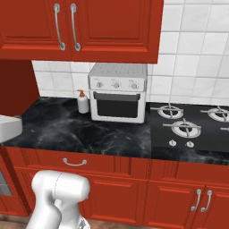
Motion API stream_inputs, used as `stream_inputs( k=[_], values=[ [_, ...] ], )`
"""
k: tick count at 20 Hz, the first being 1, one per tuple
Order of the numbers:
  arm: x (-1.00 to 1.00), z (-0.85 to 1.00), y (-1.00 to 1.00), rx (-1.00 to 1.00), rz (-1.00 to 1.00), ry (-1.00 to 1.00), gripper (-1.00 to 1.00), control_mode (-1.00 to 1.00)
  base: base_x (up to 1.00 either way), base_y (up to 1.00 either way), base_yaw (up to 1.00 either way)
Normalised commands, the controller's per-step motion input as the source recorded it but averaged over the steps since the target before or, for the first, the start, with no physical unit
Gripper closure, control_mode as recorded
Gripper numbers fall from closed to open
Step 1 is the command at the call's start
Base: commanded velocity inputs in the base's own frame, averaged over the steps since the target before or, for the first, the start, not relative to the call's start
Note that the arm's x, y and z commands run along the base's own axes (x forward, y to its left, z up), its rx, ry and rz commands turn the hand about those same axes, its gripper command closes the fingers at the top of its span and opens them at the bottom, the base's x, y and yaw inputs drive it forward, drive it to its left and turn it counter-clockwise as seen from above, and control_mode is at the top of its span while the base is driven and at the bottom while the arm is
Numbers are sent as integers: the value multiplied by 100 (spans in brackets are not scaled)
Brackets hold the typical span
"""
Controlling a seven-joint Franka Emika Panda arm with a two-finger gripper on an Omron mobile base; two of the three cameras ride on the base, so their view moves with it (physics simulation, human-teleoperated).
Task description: Close all open cabinet doors.
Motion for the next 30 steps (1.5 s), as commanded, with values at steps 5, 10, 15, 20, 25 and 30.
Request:
stream_inputs(
  k=[5, 10, 15, 20, 25, 30],
  values=[
    [-14, 0, -6, 0, 0, -1, -100, -100, 0, 0, 0],
    [0, 0, 0, 0, 0, 0, -100, 100, -40, -68, -9],
    [0, 0, 0, 0, 0, 0, -100, 100, -23, -71, -19],
    [0, 0, 0, 0, 0, 0, -100, 100, -3, -69, -22],
    [0, 0, 0, 0, 0, 0, -100, 100, 0, -72, -20],
    [0, 0, 0, 0, 0, 0, -100, 100, 0, -77, -15]
  ],
)
